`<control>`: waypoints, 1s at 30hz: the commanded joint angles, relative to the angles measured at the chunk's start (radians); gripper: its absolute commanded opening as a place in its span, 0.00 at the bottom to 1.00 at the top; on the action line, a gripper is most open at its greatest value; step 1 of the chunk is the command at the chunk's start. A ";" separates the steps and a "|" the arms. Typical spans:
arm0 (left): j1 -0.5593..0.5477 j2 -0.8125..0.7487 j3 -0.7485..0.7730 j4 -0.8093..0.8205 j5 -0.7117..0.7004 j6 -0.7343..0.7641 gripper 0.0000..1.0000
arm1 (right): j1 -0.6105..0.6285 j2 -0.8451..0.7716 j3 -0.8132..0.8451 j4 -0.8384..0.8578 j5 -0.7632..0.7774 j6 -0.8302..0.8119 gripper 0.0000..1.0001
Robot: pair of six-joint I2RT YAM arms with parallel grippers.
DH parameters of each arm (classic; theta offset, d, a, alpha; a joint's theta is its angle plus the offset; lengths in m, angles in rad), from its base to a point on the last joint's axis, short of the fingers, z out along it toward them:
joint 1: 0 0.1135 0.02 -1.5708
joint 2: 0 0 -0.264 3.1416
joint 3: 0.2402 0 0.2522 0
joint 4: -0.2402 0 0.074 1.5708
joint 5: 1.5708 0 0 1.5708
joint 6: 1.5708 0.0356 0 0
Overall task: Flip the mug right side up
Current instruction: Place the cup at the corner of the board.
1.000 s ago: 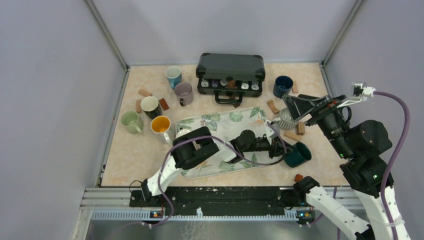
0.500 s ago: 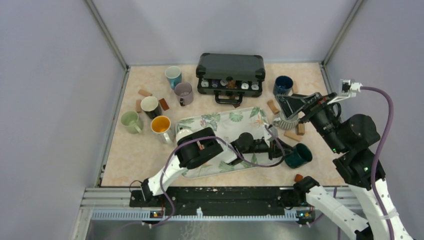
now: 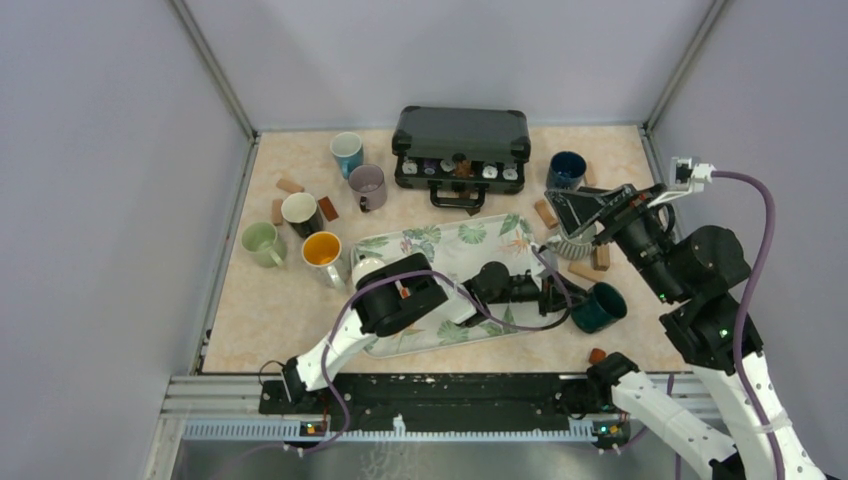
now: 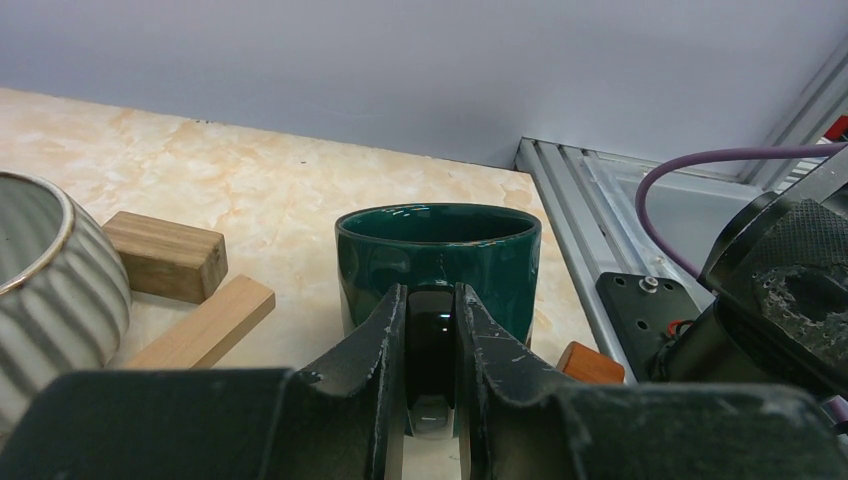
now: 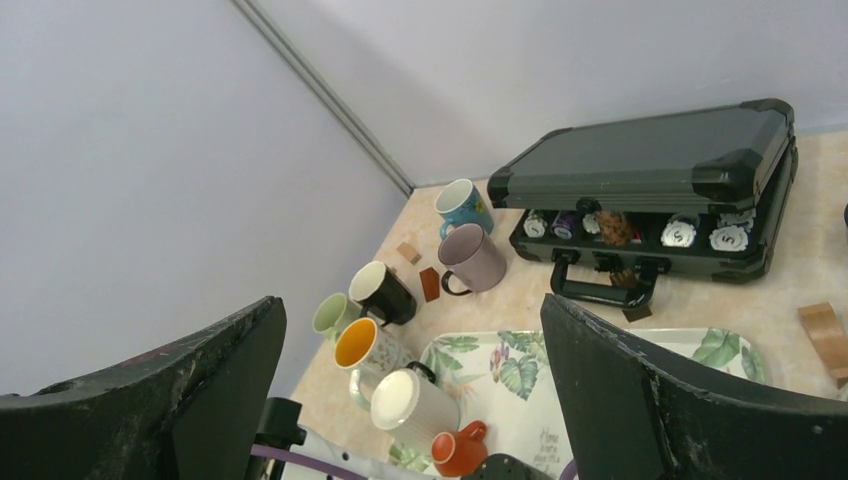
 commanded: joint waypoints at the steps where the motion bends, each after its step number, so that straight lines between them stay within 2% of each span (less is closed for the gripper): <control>1: 0.010 0.025 0.018 0.009 -0.022 0.020 0.19 | -0.007 0.003 -0.011 0.038 -0.028 -0.001 0.99; 5: 0.011 0.029 0.023 0.008 -0.020 0.021 0.24 | -0.007 0.003 -0.019 0.041 -0.032 0.001 0.99; 15: 0.016 0.026 0.006 0.015 -0.007 0.040 0.46 | -0.007 -0.004 -0.030 0.044 -0.039 0.011 0.99; 26: 0.022 0.015 0.010 -0.017 -0.004 0.046 0.60 | -0.007 0.001 -0.041 0.051 -0.049 0.020 0.99; 30: 0.032 0.014 0.010 -0.034 -0.013 0.034 0.62 | -0.008 0.003 -0.046 0.053 -0.051 0.023 0.99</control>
